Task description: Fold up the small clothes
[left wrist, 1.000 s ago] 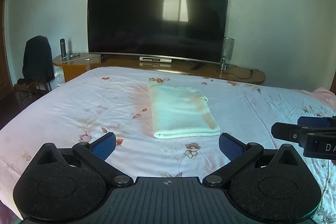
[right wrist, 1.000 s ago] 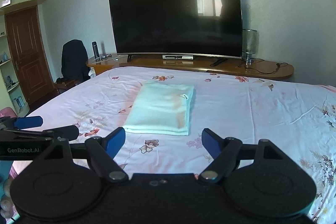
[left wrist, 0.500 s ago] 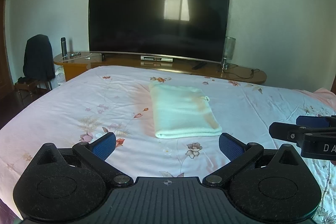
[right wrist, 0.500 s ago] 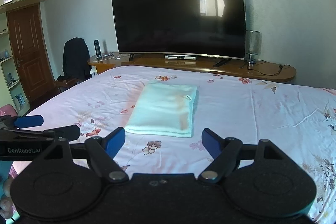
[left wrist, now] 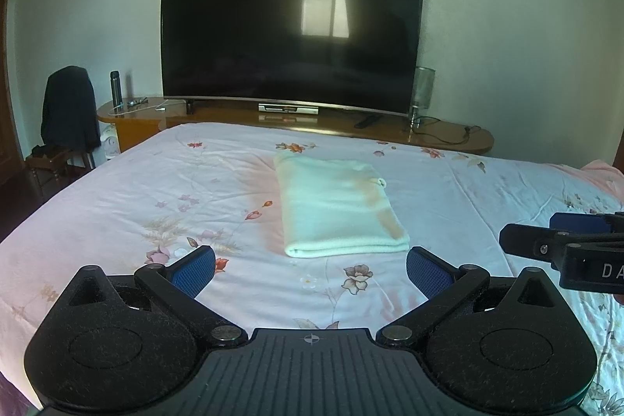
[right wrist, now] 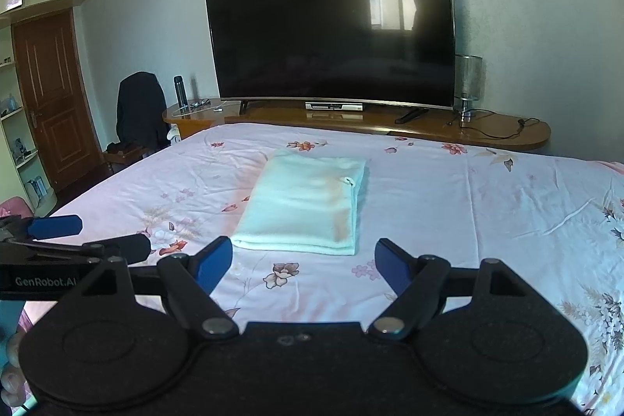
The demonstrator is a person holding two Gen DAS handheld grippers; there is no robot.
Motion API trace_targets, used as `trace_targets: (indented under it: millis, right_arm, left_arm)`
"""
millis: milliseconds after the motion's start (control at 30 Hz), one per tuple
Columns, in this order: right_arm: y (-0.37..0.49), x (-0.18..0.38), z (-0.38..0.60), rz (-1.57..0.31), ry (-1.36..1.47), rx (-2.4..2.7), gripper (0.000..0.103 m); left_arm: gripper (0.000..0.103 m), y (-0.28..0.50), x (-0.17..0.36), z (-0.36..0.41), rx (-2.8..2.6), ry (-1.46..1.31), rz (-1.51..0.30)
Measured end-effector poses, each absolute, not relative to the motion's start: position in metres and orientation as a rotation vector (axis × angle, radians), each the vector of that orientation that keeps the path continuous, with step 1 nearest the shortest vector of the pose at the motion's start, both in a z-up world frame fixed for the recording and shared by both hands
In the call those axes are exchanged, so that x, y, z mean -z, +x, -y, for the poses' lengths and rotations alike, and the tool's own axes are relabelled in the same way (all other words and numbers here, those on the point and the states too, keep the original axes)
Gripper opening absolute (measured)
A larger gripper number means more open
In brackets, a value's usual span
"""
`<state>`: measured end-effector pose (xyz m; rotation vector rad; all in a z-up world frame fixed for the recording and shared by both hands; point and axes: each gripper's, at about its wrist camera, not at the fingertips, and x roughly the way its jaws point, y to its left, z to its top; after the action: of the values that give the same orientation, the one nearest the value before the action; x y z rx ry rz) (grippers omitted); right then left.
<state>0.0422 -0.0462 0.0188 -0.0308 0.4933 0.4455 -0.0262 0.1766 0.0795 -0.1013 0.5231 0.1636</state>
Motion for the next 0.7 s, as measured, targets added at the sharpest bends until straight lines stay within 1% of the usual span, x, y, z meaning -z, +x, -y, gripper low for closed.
trace_targets:
  millis: [700]
  right_arm:
    - [0.0471,-0.0194,0.05,-0.496,-0.024,-0.45,0.08]
  left_arm:
    - [0.103,-0.0269,-0.0782,-0.1761,-0.165,-0.098,-0.525]
